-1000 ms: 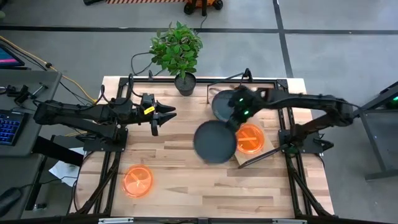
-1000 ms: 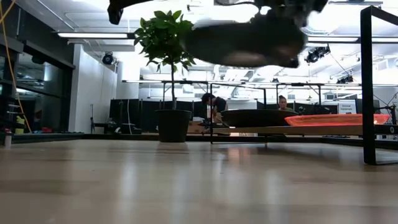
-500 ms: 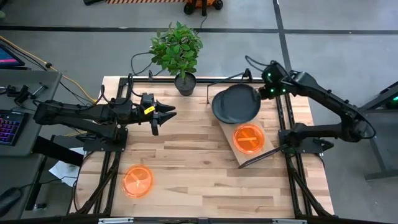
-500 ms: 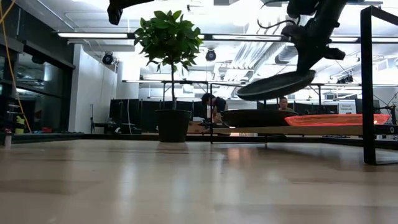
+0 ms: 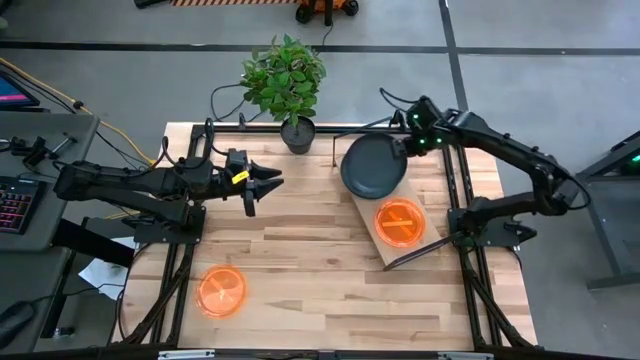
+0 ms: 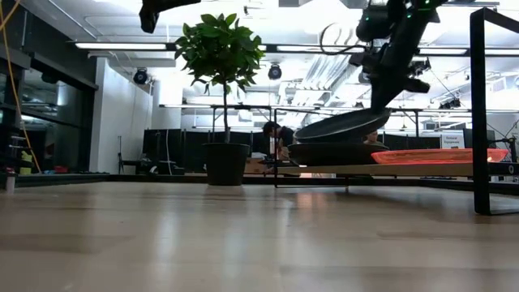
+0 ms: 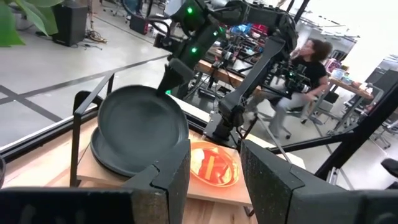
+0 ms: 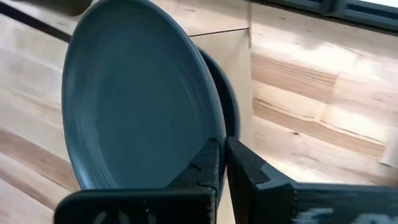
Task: Place and stack plates onto a shelf
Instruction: Stack the black plate on top the stacked black plates on the shelf
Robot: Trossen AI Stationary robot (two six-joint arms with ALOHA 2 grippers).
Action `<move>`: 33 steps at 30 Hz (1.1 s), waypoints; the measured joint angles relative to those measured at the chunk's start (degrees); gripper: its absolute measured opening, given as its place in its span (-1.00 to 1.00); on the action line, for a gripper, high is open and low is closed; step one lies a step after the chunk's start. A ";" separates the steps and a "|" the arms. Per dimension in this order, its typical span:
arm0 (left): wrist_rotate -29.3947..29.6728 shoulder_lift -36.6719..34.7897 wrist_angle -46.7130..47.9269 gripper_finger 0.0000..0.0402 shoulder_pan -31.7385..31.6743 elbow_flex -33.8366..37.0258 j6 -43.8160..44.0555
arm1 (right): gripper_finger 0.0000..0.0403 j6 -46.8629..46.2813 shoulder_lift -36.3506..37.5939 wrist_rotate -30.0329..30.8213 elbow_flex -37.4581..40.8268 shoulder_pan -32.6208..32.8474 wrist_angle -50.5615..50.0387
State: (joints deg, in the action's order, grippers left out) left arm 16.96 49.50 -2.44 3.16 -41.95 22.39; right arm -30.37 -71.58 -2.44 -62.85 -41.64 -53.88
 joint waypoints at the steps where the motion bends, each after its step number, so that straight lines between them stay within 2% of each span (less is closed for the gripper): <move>1: 0.17 0.00 0.00 -0.35 0.00 0.00 0.00 | -1.00 -0.02 -0.64 -0.02 0.00 0.30 0.49; 10: 0.34 0.00 0.00 -0.35 -0.02 0.00 0.00 | -1.00 -0.20 -4.60 -0.08 -0.02 2.01 2.35; 25: 0.38 0.01 0.02 -0.35 -0.02 0.00 0.00 | -0.98 -2.76 -4.97 0.74 -0.02 3.45 2.54; 28: 0.38 -0.01 0.02 -0.35 0.00 0.00 0.00 | -0.87 -2.78 -4.97 0.74 -0.02 3.45 2.57; 33: 0.38 0.01 0.02 -0.35 0.00 0.00 0.00 | -0.51 -2.72 -4.97 0.74 -0.04 3.45 2.57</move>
State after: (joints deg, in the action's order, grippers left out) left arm 17.34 49.51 -2.42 3.15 -41.95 22.39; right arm -33.09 -76.55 -1.69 -62.89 -38.20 -51.31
